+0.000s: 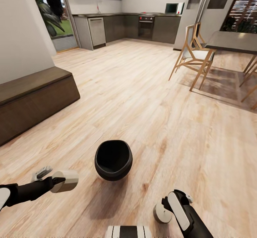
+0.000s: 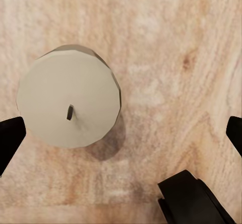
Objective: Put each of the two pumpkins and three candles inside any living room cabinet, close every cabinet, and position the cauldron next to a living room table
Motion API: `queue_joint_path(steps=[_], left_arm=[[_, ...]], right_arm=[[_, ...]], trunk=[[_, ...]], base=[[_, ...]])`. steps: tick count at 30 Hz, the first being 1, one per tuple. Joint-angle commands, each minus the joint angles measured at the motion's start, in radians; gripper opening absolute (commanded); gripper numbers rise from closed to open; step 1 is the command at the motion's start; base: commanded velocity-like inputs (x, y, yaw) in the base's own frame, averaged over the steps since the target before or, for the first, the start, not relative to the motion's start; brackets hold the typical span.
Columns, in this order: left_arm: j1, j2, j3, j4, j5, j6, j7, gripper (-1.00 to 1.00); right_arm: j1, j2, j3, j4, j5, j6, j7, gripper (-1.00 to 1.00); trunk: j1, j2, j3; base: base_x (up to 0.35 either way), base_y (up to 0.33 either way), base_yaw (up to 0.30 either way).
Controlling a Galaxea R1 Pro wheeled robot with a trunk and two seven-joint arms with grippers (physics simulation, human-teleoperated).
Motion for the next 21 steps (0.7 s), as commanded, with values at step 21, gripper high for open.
queue_joint_path(steps=[21], left_arm=[[-0.001,-0.002,-0.026,-0.001,0.014,0.003,0.010,-1.00]], right_arm=[[-0.001,-0.005,0.097,-0.001,-0.005,-0.057,0.087,1.00]], trunk=[[0.009,-0.005,-0.082]], base=[[0.000,0.000,0.000]])
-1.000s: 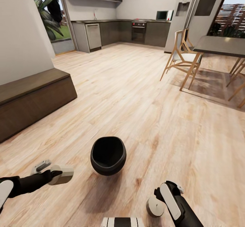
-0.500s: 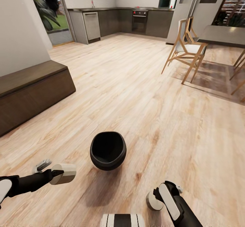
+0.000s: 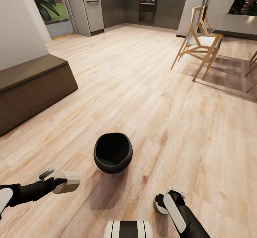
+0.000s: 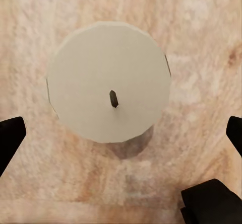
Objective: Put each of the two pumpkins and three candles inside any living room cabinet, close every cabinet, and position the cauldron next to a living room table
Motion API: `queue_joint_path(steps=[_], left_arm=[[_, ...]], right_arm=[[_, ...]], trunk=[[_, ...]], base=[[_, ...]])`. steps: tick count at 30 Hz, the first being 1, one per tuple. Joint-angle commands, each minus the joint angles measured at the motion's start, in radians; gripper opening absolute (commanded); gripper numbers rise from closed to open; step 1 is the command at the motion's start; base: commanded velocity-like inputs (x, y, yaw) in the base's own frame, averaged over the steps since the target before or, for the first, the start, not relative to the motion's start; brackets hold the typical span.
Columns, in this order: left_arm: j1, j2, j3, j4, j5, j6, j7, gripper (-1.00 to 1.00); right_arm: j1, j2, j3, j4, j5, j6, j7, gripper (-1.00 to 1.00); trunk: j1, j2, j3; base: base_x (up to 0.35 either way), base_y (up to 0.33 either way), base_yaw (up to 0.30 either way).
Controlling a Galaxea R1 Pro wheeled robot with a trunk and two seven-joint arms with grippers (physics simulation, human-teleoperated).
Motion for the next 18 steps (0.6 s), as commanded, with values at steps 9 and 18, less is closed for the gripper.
queue_joint_path(steps=[9,18], left_arm=[[-0.001,-0.001,0.001,-0.001,0.012,0.004,0.010,-1.00],[-0.001,-0.001,0.001,-0.001,0.013,0.004,0.009,-1.00]], right_arm=[[-0.001,-0.001,0.001,-0.001,-0.009,0.000,-0.003,1.00],[-0.005,-0.002,-0.003,-0.002,-0.009,-0.006,0.060,1.00]], trunk=[[0.000,-0.001,-0.005],[0.002,-0.002,-0.024]], base=[[0.000,0.000,0.000],[0.000,0.000,0.000]])
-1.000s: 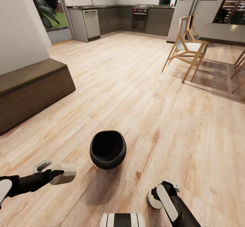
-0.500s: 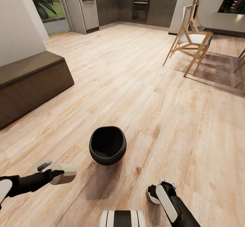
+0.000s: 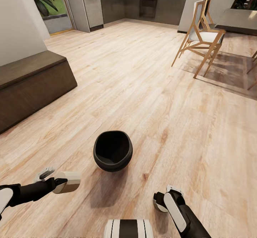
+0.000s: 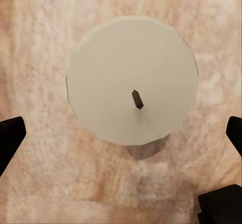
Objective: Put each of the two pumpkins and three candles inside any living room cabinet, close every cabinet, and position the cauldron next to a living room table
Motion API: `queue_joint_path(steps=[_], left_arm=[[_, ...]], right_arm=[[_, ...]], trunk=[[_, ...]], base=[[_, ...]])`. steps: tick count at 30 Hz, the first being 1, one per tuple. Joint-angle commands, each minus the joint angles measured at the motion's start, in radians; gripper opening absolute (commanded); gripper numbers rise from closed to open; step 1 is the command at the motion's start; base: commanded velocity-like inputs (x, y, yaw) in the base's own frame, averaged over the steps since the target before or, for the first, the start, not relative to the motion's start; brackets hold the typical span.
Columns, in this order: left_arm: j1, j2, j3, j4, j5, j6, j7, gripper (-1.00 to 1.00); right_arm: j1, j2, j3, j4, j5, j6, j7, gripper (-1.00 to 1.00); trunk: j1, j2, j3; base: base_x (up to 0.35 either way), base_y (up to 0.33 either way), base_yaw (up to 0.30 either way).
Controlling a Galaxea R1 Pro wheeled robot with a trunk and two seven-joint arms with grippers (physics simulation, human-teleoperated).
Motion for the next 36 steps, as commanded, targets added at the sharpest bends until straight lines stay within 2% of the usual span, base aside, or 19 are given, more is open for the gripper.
queue_joint_path(steps=[1,8,13,19,33,36], left_arm=[[-0.001,0.000,0.000,-0.001,0.012,0.004,0.010,-1.00],[-0.001,0.000,-0.015,-0.001,0.012,0.004,0.010,-1.00],[-0.001,0.000,-0.016,-0.001,0.012,0.004,0.010,-1.00],[-0.001,-0.002,-0.016,-0.001,0.012,0.004,0.010,-1.00],[-0.001,-0.001,-0.015,-0.001,0.012,0.004,0.010,-1.00],[-0.001,-0.001,-0.015,-0.001,0.012,0.004,0.010,-1.00]], right_arm=[[-0.001,-0.001,0.001,-0.001,-0.010,0.000,-0.005,1.00],[-0.002,-0.004,-0.005,0.000,-0.009,-0.018,0.003,1.00],[-0.002,-0.039,-0.005,0.000,-0.011,-0.035,0.003,1.00],[-0.002,-0.049,-0.006,0.001,-0.012,-0.052,0.003,1.00],[-0.002,-0.048,0.001,0.003,-0.011,-0.058,0.004,1.00],[-0.002,-0.048,0.002,0.017,-0.011,-0.059,0.011,1.00]], trunk=[[0.000,-0.001,-0.005],[0.003,-0.002,-0.032],[0.006,-0.003,-0.051],[0.006,-0.003,-0.051],[0.006,-0.003,-0.051],[0.007,-0.004,-0.063]], base=[[0.000,0.000,0.000],[0.000,0.000,0.000],[0.000,0.000,0.000],[0.000,0.000,0.000],[0.000,0.000,0.000],[0.000,0.000,0.000]])
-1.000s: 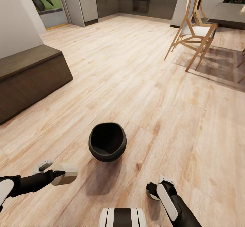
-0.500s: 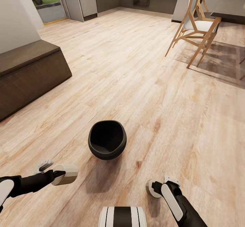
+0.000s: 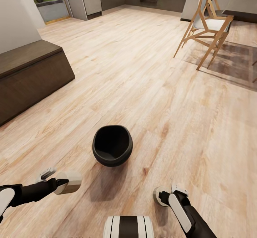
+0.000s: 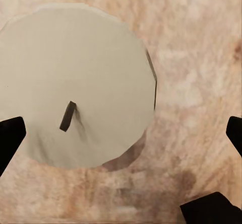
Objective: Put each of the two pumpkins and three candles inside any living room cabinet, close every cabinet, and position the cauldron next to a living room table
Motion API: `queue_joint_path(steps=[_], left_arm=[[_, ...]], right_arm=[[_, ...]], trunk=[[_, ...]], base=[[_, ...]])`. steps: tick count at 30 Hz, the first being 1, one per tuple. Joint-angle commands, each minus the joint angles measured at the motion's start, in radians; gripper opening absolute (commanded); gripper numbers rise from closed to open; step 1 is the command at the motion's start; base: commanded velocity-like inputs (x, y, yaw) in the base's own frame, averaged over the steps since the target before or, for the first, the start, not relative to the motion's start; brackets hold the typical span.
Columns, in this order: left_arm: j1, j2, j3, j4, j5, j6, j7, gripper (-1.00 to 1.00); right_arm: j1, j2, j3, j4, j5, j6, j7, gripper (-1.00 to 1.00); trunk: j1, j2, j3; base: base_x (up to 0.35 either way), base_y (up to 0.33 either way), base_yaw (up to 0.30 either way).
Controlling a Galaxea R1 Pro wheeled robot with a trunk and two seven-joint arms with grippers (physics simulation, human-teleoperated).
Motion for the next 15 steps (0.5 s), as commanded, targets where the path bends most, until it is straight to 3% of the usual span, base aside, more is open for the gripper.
queue_joint_path(steps=[1,6,15], left_arm=[[-0.001,0.000,0.000,-0.001,0.013,0.004,0.010,-1.00],[-0.001,0.000,0.001,-0.001,0.013,0.004,0.010,-1.00],[-0.001,0.001,0.001,-0.001,0.013,0.004,0.010,-1.00]], right_arm=[[0.000,0.000,0.002,0.007,-0.009,0.000,0.002,1.00],[0.000,-0.001,0.002,0.026,-0.007,-0.012,0.087,1.00],[-0.001,0.000,0.002,0.028,-0.007,-0.019,0.099,1.00]], trunk=[[0.000,-0.001,-0.005],[0.000,-0.001,-0.005],[0.000,-0.001,-0.005]], base=[[0.000,0.000,0.000],[0.000,0.000,0.000],[0.000,0.000,0.000]])
